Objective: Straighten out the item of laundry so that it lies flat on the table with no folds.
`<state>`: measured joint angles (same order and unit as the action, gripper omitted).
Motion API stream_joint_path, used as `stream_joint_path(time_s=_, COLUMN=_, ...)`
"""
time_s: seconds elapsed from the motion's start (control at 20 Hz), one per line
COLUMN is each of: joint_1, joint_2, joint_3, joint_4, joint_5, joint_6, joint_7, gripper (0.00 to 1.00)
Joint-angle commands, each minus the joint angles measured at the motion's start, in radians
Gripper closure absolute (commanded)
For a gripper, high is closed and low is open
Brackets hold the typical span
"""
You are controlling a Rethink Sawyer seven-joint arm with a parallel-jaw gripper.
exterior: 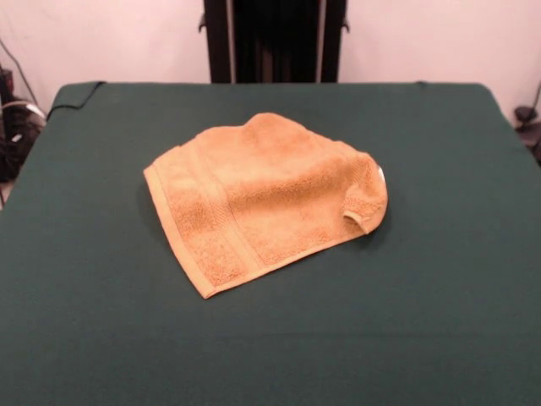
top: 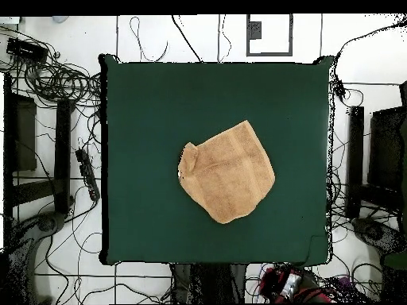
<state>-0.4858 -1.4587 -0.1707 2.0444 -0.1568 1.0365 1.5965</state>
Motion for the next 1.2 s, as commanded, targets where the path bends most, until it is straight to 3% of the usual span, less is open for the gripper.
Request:
stream_joint_path(time_s=0.05, joint_1=0.052, joint_2=0.071, joint_3=0.055, joint_4=0.133, joint_5=0.025, joint_6=-0.003, joint_7=-0.007, gripper=0.0)
stream_joint_path(time_s=0.55, joint_1=0.059, joint_2=0.151, joint_3=0.059, joint_4=0.089, joint_5=-0.015, joint_6=-0.064, joint_7=0.089, gripper=0.0)
stream_joint_path(time_s=1.2, joint_1=0.096, joint_2=0.375, joint_3=0.153, joint_4=0.002, joint_5=-0.009, joint_6=-0.183, joint_7=0.088, gripper=0.0)
